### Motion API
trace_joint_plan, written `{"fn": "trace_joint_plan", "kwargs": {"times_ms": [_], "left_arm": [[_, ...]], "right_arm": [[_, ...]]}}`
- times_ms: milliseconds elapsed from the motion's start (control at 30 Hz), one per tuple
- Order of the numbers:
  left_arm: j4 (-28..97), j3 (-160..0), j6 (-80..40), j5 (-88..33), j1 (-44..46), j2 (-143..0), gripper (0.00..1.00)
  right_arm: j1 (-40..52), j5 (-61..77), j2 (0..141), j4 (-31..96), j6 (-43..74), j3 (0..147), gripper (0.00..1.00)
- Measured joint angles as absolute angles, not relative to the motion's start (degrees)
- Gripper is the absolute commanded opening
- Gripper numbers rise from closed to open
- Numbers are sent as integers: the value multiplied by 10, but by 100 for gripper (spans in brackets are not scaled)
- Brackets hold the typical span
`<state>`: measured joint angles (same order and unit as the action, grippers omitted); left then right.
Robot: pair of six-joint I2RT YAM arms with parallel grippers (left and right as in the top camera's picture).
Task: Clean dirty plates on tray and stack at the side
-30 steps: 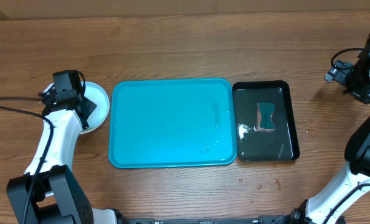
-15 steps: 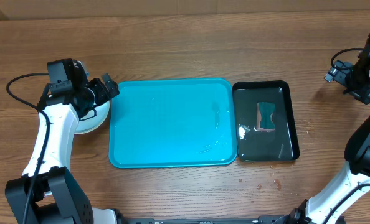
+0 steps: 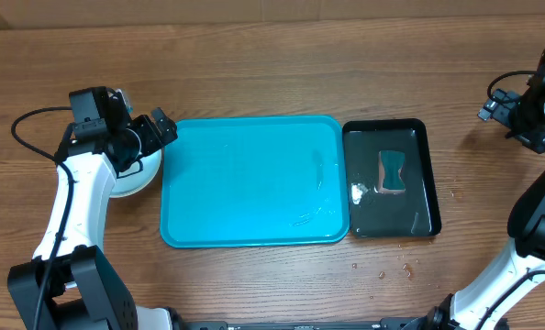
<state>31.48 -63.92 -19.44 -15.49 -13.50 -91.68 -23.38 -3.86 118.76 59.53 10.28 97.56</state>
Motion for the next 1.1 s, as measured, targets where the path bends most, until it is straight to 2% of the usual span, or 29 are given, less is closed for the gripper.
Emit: {"fn": "trace_joint_plan", "kwargs": {"times_ms": [400,533,833,1100], "left_arm": [[315,-639,-194,-155,-135,-917,100],[315,-639,-194,-155,-135,-917,100],[315,-639,-194,-157,-135,-917,100],[315,-639,-194,-157,-135,-917,100]], "right_arm": [[-232,-39,1183,596,103,976,100],[-227,-38,1137,596,103,975,100],[-152,-39,836,591,103,977,100],[72,-33,577,599,103,982,100]]}}
